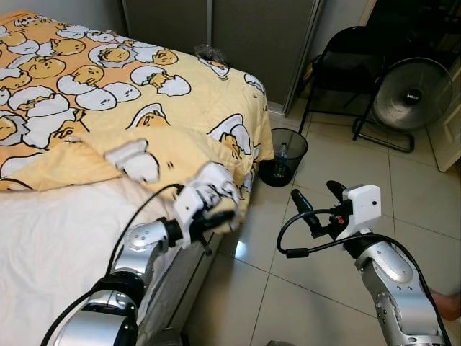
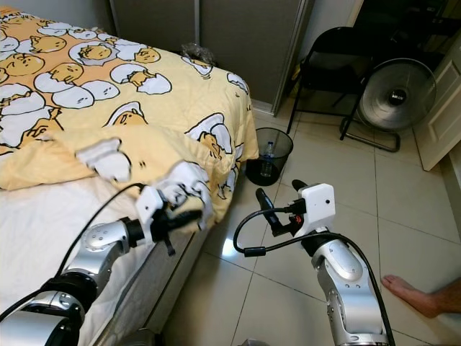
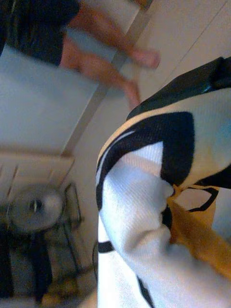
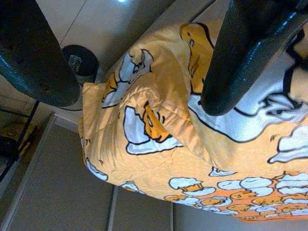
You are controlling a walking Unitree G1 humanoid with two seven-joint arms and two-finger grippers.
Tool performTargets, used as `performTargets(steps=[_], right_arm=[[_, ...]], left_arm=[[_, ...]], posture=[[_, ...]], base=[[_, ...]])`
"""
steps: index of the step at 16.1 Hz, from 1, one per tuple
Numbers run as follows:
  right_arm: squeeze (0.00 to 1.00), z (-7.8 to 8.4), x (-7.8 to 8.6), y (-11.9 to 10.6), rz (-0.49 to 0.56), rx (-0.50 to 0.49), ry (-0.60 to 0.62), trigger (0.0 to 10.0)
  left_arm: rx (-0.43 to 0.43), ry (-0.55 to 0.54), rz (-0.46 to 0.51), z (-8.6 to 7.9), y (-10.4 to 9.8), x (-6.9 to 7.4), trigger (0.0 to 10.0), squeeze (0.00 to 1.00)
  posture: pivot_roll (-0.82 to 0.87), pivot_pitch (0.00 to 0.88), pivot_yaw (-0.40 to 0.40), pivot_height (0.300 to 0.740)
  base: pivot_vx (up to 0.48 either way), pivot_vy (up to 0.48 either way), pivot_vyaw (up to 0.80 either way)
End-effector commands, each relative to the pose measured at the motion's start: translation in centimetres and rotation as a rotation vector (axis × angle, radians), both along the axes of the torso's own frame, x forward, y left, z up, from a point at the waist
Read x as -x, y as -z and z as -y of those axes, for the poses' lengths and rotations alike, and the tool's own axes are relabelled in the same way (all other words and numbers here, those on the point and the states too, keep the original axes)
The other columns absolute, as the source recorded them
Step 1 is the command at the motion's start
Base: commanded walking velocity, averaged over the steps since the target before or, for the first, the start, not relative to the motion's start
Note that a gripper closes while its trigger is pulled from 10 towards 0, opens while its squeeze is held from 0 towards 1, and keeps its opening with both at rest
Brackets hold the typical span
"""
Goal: Clean up the room
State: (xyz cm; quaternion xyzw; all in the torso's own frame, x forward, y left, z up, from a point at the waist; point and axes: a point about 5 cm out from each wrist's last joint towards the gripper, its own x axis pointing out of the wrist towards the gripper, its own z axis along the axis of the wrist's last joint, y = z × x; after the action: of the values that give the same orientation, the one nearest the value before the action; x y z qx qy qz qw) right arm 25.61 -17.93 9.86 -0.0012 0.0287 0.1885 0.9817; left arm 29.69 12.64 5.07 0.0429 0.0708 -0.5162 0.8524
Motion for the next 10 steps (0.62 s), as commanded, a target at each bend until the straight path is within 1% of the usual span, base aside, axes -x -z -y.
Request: performTargets(steps=[1, 4, 6, 8, 10], right_arm=[[0.00, 0.2, -0.1, -0.4, 0.005, -0.005, -0.012, 10.0], [0.00, 0.2, -0.1, -0.7, -0.008, -0.024, -0.044, 10.0], [0.00, 0.1, 0.1, -0.9, -0.020, -0.024, -0.093, 10.0], [0.00, -0.3, 1.0, -0.6, -0.064, -0.011, -0.188, 10.0], [0.00, -0.4, 1.5, -0.4, -0.085, 0.006, -0.230, 10.0]], left_arm=[[-0.002, 0.066, 0.011, 0.4, -0.3, 0.1, 0.0, 0.00], [-0.019, 0.147, -0.030, 0.4, 0.2, 0.9, 0.0, 0.00], [-0.022, 0.169, -0.044, 0.5, 0.6, 1.3, 0.0, 0.00], [-0.024, 0.174, -0.058, 0.7, 1.1, 1.7, 0.0, 0.00], [-0.028, 0.180, -0.064, 0.8, 1.4, 2.0, 0.0, 0.00]], posture=[[-0.22, 0.026, -0.015, 0.740], [-0.22, 0.026, -0.015, 0.740], [-0.22, 0.026, -0.015, 0.740], [-0.23, 0.027, -0.015, 0.740], [-0.23, 0.030, -0.019, 0.740]], base=[[0.000, 0.000, 0.00], [0.000, 0.000, 0.00], [0.000, 0.000, 0.00], [0.000, 0.000, 0.00], [0.000, 0.000, 0.00]])
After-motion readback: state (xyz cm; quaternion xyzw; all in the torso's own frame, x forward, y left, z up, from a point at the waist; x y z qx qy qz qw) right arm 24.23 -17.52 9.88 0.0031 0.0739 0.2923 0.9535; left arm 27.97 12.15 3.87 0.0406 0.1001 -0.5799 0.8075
